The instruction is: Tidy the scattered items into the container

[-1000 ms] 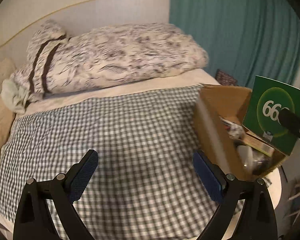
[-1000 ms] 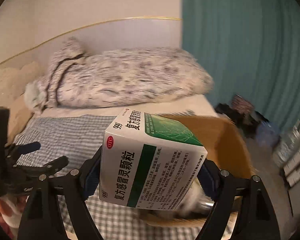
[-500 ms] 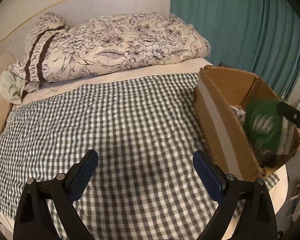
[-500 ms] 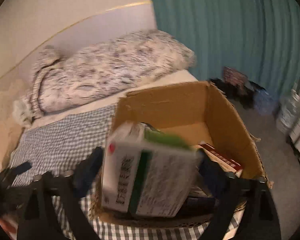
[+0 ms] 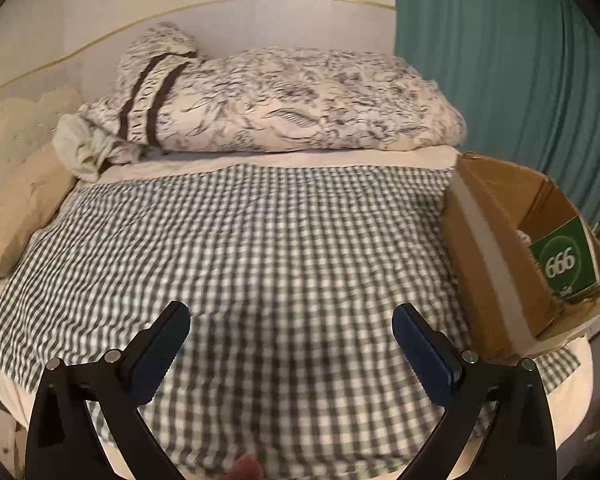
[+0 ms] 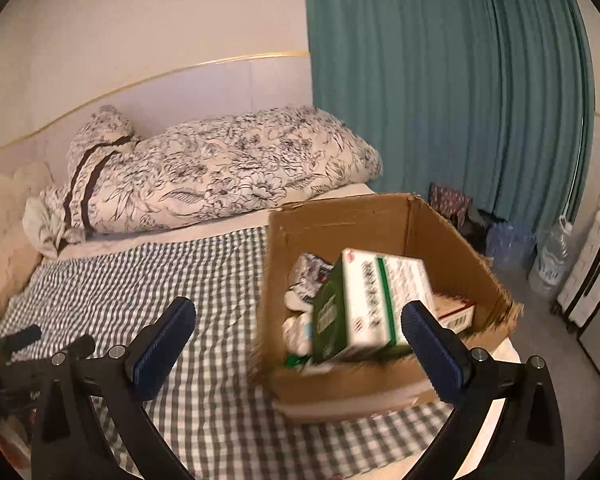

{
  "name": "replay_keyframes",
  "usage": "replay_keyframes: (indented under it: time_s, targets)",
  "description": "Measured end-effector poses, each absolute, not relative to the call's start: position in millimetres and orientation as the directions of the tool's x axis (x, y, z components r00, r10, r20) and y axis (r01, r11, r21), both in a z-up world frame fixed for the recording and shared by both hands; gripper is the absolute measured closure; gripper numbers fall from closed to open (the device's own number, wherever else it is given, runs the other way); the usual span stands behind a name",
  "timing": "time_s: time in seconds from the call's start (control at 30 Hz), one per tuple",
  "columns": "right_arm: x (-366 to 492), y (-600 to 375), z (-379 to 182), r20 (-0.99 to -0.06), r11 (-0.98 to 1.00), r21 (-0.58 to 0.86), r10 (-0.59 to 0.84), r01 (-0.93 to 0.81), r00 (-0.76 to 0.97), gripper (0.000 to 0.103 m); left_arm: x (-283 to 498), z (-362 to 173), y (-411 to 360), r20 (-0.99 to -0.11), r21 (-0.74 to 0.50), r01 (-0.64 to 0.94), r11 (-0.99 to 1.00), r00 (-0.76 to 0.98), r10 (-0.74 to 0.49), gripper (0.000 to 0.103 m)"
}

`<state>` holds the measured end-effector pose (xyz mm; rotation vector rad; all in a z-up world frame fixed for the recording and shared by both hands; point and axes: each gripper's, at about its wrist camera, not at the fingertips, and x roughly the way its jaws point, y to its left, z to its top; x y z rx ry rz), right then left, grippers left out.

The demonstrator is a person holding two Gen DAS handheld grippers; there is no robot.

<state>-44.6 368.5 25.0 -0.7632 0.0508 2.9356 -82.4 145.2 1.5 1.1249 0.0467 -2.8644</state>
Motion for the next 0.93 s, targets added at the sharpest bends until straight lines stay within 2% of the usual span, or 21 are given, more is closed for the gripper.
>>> replay_keyframes:
  time_s: [0.17,0.33,0.5,0.83,0.93]
  targets:
    - [-45,342,5,-0.519,-0.995,0.000,0.089,-0.104,-0.850,0.000,-72,-3,134,-0.684,0.015,0.071,-0.997,-0.727,-0.062,0.000]
    - [-54,323,-15,-0.586,-0.997,0.056,0.008,-0.050,-0.810,0.000,-70,-7,126,-0.690,0.044,0.076,-0.996,-0.719,-0.085,0.000]
    - [-54,309,-24,-0.598,-0.999,-0.006,0.031,-0.034,-0.801,0.000,-70,-9,122,-0.694,0.035,0.080,-0.996,-0.715,-0.081,0.000]
    - [-62,307,-28,-0.603,-0.998,-0.013,0.062,-0.068,-0.795,0.000,-66,-10,121,-0.681,0.018,0.054,-0.998,-0.730,-0.052,0.000]
    - [-63,309,-28,-0.612,-0.997,0.008,0.053,-0.073,-0.789,0.000,-64,-10,127,-0.661,0.063,0.046,-0.997,-0.746,-0.076,0.000]
